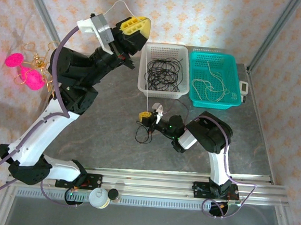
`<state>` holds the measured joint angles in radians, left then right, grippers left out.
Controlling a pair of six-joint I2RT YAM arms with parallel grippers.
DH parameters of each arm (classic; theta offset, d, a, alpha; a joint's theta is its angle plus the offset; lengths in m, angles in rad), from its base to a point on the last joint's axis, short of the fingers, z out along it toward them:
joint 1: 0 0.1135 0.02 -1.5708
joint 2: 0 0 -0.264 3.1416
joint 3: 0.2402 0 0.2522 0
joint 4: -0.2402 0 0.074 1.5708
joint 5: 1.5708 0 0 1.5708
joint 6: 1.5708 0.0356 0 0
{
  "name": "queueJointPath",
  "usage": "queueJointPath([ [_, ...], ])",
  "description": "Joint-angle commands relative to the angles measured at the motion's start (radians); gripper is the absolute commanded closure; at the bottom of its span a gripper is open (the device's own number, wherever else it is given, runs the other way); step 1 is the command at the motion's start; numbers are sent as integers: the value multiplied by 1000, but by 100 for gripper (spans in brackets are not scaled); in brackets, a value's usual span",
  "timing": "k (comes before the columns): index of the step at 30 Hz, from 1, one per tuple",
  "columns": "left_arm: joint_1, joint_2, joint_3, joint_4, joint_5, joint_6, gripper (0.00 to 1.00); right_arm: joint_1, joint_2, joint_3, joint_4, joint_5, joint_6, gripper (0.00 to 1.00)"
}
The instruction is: Untangle the cables
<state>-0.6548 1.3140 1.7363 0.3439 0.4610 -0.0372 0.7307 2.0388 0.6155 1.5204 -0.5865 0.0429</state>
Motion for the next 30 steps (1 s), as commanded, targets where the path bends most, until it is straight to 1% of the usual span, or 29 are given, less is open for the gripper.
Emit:
queueJointPath([
  [1, -9, -28, 80, 109, -39, 68, 100, 3, 40, -37, 4, 66, -1, 99],
  [2, -8, -29, 80, 113, -48, 80, 100, 3, 38, -45, 22, 60, -8, 92],
  [5, -8, -28, 79, 121, -53, 88, 100, 3, 21, -62, 36, 17, -27, 81],
  [7, -8, -29, 61, 137, -48, 78, 100, 3, 6, -67, 26, 10, -29, 85],
  [9, -9, -35, 38, 145, -45, 75, 100, 3, -8, -70, 7, 11, -42, 95],
  [11, -9, -43, 22, 141, -54, 75, 100, 3, -23, -76, -18, 14, -62, 99],
  [17, -9, -59, -1, 143, -61, 89, 100, 3, -62, -107, -49, 48, -84, 100],
  [23, -8, -39, 50, 125, -86, 126, 100, 3, -60, -135, -40, 99, -86, 100],
  [29, -9, -29, 71, 122, -102, 162, 100, 3, -65, -198, 85, 115, -29, 100],
  [30, -9, -28, 76, 112, -96, 168, 100, 3, -69, -221, 117, 123, -18, 98],
])
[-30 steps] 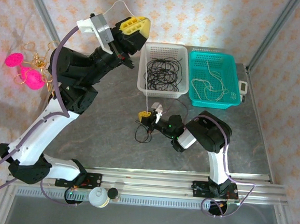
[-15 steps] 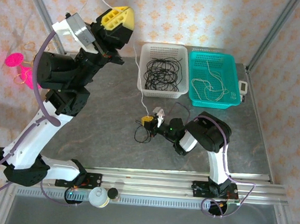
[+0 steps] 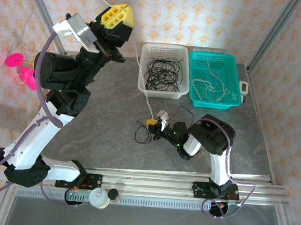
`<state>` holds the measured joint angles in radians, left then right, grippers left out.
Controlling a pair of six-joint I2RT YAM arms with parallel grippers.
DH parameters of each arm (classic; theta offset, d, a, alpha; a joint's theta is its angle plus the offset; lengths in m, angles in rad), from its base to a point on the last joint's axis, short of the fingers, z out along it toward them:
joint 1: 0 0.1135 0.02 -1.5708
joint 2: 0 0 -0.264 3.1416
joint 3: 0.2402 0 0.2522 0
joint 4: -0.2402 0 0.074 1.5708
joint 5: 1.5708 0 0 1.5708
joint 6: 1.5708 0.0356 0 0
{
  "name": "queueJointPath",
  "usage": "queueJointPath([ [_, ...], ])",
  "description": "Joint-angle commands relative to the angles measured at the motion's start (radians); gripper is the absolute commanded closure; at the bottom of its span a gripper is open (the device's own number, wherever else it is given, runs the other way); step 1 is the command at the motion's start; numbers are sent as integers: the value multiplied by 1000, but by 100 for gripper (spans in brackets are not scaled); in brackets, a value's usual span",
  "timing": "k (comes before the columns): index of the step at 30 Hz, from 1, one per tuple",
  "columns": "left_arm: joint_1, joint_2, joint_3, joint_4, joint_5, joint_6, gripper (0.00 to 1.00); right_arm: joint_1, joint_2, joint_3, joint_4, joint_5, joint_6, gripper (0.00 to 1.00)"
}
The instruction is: Untangle the cables
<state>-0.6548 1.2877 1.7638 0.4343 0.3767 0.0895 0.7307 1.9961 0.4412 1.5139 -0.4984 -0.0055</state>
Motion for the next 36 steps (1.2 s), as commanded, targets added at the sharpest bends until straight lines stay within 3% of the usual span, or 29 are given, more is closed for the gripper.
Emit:
queueJointPath([
  [1, -9, -1, 54, 10, -10, 44, 100, 3, -34, -69, 147, 46, 38, 89],
  [4, -9, 2, 69, -34, -9, 44, 100, 1, -94, -145, 170, 74, 56, 53],
  [7, -9, 0, 39, -36, -18, 34, 100, 1, -223, -205, 119, 75, 80, 41],
  [11, -9, -4, -14, -29, 11, -3, 100, 1, -470, -207, -160, 30, 33, 38],
  [16, -9, -40, -124, 9, 17, -57, 100, -8, -804, -117, -620, 112, -103, 37],
  [18, -9, -53, -165, 6, 20, -73, 100, -32, -932, -92, -724, 102, -127, 37],
  [23, -8, -82, -279, 25, 31, -117, 100, -84, -1154, 28, -920, -107, -156, 36],
  [27, -9, -75, -322, 38, 67, -151, 100, -86, -1161, 164, -970, -208, -132, 36],
  [32, -8, -64, -369, 82, 83, -196, 100, -99, -1048, 398, -1088, -194, -67, 36],
  [36, -8, -43, -383, 99, 96, -214, 100, -111, -948, 563, -1234, -298, -62, 37],
])
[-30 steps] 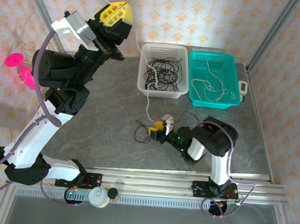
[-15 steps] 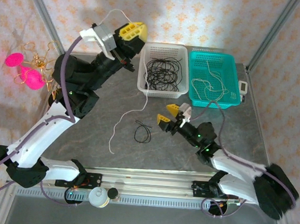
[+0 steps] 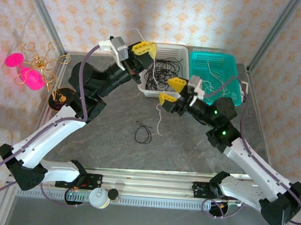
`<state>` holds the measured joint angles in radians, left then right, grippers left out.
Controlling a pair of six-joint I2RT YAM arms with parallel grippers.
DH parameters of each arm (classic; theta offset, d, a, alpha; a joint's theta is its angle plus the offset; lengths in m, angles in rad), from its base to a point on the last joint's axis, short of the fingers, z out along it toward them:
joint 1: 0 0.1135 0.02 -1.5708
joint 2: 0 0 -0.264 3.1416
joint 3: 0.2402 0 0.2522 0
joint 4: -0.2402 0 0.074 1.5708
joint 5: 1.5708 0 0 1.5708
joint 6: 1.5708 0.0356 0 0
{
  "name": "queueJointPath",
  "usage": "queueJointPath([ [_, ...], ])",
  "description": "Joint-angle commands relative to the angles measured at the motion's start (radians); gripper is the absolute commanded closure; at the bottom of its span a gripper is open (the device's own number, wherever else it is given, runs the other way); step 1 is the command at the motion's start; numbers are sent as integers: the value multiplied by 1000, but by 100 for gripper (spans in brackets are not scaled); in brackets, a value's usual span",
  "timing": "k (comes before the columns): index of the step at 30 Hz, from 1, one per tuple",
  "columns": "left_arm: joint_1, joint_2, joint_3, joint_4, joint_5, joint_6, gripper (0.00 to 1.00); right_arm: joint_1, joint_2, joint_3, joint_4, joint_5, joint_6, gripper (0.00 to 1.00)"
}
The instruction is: Untangle the cables
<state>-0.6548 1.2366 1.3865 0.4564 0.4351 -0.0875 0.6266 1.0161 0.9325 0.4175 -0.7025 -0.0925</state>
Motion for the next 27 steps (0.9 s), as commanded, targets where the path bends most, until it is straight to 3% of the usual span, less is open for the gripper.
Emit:
queueJointPath([
  [1, -9, 14, -9, 80, 39, -40, 100, -6, 48, 90, -148, -123, 19, 36],
  [6, -9, 41, -11, 98, 69, -65, 100, -15, 94, 121, -142, -87, -3, 37],
  [10, -10, 48, -19, 112, 76, -75, 100, -29, 160, 161, -148, -142, 0, 40],
  [12, -9, 44, -31, 123, 82, -80, 100, -31, 205, 180, -160, -152, 5, 50],
  [15, -8, 34, -45, 120, 66, -77, 100, -37, 230, 198, -183, -138, 37, 79],
  [16, -9, 30, -49, 116, 51, -74, 97, -40, 230, 200, -189, -136, 46, 85],
  [18, -9, 25, -59, 109, 13, -74, 76, -48, 224, 208, -207, -114, 60, 98],
  [19, -9, 21, -71, 111, 3, -72, 64, -54, 219, 218, -230, -93, 71, 100],
  [23, -8, -17, -160, 160, -18, -64, 40, -111, 208, 296, -346, -31, 119, 100],
  [27, -9, -64, -237, 176, -38, -55, 27, -193, 195, 368, -447, 62, 184, 100],
])
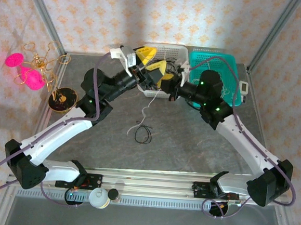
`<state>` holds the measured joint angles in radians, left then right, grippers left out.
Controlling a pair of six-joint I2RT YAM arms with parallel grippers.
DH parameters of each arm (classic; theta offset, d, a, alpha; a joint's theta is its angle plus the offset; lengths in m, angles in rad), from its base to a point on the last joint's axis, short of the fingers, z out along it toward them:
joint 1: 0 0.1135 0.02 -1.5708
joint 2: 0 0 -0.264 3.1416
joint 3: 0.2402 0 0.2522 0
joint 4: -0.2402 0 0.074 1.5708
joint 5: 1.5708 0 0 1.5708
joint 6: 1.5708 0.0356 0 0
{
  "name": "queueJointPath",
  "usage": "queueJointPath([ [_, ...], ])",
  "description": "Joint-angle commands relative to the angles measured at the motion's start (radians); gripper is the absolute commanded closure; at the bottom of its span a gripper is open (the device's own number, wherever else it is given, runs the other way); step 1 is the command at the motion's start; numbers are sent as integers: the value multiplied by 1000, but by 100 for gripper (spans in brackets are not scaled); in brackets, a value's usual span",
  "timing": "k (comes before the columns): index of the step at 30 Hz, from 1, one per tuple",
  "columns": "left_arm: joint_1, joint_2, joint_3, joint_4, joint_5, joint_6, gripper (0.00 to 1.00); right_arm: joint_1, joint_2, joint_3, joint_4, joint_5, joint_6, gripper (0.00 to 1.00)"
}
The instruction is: Untangle the cables
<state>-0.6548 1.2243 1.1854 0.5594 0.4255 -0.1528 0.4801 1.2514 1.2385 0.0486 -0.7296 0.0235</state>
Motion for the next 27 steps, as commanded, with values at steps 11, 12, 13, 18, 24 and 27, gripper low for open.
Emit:
queueJointPath([
  [11, -8, -203, -363, 50, -96, -58, 27, -173, 97, 430, -281, 824, -76, 100],
  [12, -9, -215, -391, 48, -96, -66, 27, -194, 116, 442, -272, 868, -87, 100],
  [13, -9, -226, -418, 48, -99, -76, 28, -221, 133, 449, -260, 874, -89, 100],
  [18, -9, -261, -509, 15, -119, -106, 29, -317, 238, 447, -232, 882, -84, 100],
  [24, -9, -273, -580, 7, -160, -152, 31, -346, 383, 404, -192, 916, -116, 100],
  [27, -9, -274, -597, 1, -171, -162, 31, -362, 457, 405, -220, 899, -108, 100],
])
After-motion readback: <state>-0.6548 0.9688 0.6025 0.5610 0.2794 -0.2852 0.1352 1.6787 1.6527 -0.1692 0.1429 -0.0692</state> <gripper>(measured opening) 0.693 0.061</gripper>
